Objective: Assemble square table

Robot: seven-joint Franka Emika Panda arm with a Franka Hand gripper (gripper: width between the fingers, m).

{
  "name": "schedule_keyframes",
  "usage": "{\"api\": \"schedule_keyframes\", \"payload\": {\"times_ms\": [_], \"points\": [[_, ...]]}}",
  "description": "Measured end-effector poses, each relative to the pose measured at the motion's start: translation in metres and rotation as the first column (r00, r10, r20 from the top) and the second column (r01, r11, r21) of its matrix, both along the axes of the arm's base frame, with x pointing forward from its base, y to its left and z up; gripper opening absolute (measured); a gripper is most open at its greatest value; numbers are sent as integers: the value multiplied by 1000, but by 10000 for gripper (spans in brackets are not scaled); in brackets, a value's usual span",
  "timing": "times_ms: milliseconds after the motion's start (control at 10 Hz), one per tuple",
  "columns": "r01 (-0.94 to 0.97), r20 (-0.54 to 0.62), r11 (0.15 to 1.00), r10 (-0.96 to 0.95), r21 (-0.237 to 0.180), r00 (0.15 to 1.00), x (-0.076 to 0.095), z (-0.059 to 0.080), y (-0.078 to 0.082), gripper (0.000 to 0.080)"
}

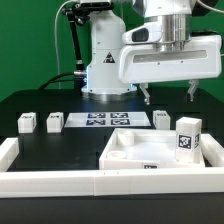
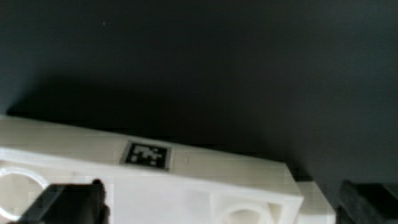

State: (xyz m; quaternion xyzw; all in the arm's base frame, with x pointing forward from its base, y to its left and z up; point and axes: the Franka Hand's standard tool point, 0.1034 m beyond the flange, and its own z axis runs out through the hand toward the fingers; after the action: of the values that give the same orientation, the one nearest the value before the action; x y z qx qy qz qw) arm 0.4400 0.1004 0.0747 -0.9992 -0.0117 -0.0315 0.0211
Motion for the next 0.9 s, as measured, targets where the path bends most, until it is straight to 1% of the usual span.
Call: {"api": "schedule_keyframes", "payload": {"times_ms": [500, 900], "points": [[-7, -28, 1000, 7, -6, 1000, -22, -7, -2, 649], [-6, -67, 1000, 6, -5, 998, -26, -8, -2, 649]]}}
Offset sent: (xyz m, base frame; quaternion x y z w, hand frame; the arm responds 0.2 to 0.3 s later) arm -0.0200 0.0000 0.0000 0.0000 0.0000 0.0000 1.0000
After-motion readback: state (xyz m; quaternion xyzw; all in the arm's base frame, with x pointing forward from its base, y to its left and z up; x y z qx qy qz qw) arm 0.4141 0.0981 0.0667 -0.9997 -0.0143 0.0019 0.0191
